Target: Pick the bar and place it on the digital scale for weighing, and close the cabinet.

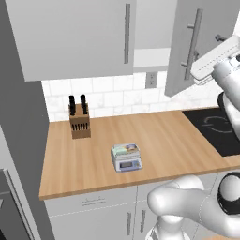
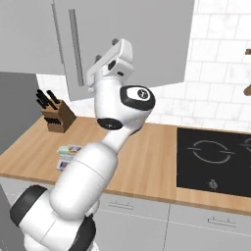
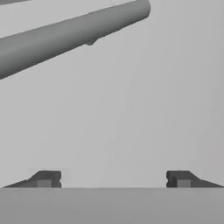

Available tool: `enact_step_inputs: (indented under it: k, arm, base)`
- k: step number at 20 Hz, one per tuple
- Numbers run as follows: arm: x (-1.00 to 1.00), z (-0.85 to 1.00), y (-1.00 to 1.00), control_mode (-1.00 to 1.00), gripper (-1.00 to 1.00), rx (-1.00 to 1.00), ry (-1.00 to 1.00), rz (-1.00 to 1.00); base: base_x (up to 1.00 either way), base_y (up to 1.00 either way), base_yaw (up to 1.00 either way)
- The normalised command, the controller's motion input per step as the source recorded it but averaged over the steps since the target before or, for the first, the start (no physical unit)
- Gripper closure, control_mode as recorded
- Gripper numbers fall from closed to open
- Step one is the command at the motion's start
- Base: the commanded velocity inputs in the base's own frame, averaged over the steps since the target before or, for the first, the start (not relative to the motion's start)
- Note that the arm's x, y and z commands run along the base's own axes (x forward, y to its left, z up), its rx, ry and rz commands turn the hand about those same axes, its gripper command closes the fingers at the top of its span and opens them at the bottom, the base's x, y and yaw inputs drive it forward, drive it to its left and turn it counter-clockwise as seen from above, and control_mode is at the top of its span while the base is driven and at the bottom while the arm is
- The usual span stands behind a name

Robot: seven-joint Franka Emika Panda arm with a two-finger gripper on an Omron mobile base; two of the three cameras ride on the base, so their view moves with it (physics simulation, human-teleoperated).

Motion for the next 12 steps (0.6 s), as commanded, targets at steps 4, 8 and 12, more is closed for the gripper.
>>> enact_step_inputs:
  k: [4,8,12]
  arm:
    - [1.00,0.00,0.00,-1.00,-1.00,0.00,0.12,0.09]
    - [1.00,0.00,0.02,-1.00,-1.00,0.00,0.16,0.03]
    - [1.00,-0.05,0.00,-1.00,-1.00,0.00,0.14,0.01]
  base:
    - [0.00,0.00,0.00]
    - [0.00,0.00,0.00]
    - [0.00,0.00,0.00]
